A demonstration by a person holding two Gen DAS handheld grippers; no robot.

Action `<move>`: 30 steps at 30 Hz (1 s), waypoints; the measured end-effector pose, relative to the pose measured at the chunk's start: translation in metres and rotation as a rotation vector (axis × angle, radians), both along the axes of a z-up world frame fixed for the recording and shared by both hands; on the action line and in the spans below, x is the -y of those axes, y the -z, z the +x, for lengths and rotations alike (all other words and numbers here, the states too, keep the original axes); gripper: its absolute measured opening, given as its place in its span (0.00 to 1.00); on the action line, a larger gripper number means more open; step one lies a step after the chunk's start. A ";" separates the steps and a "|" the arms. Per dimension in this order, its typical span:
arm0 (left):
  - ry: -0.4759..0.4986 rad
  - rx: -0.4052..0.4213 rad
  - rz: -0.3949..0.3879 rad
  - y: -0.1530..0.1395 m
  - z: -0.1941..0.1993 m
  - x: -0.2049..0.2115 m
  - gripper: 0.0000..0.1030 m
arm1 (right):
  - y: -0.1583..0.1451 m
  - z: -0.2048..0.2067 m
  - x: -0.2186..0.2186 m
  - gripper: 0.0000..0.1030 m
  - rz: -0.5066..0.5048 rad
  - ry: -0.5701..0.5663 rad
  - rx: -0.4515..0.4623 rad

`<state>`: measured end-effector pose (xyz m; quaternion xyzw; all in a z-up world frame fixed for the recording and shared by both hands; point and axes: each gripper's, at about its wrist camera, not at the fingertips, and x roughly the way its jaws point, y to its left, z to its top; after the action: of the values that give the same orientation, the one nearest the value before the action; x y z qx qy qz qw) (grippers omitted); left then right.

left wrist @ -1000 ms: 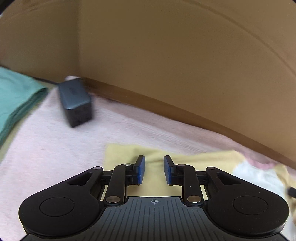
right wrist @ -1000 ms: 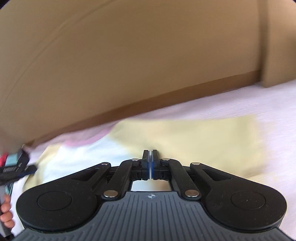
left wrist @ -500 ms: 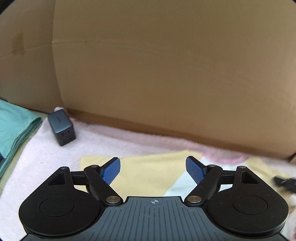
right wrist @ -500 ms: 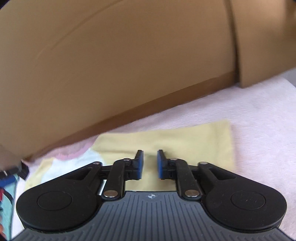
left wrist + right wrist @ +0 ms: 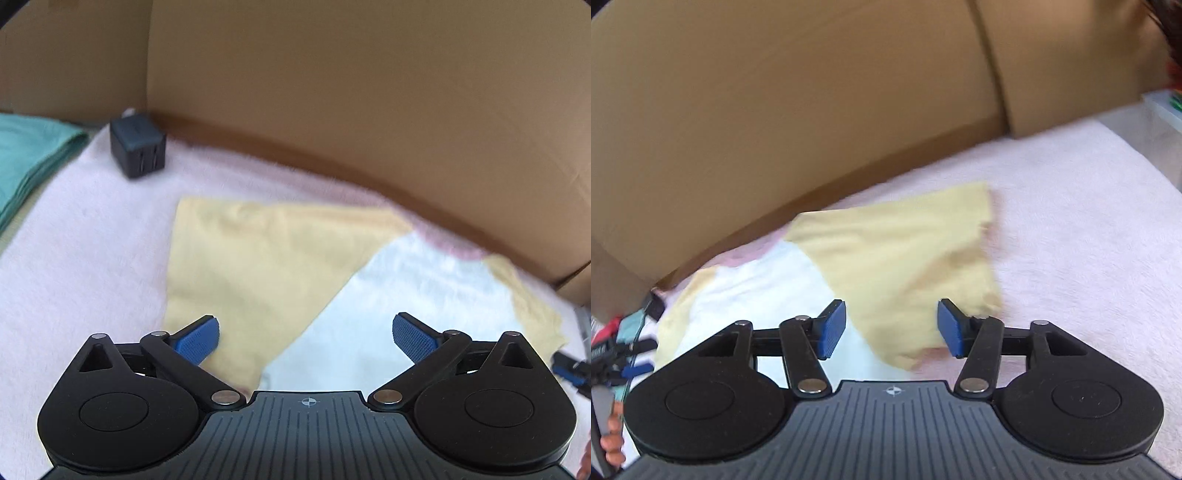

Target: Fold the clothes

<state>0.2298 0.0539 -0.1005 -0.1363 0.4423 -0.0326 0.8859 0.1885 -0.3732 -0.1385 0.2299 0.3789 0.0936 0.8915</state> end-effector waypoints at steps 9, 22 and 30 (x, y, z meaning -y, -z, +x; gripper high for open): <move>-0.097 0.075 -0.052 -0.027 -0.037 -0.034 1.00 | -0.017 -0.028 0.054 0.38 0.116 0.181 -0.009; -0.174 -0.019 -0.184 -0.002 -0.059 -0.068 1.00 | 0.011 0.002 0.030 0.05 0.318 0.285 -0.111; -0.182 -0.020 -0.186 -0.001 -0.059 -0.073 1.00 | 0.020 -0.033 0.017 0.05 0.304 0.319 -0.091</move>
<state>0.1713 0.1264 -0.0990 -0.2577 0.4319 0.0085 0.8643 0.1553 -0.3903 -0.1582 0.4227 0.3590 -0.0031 0.8321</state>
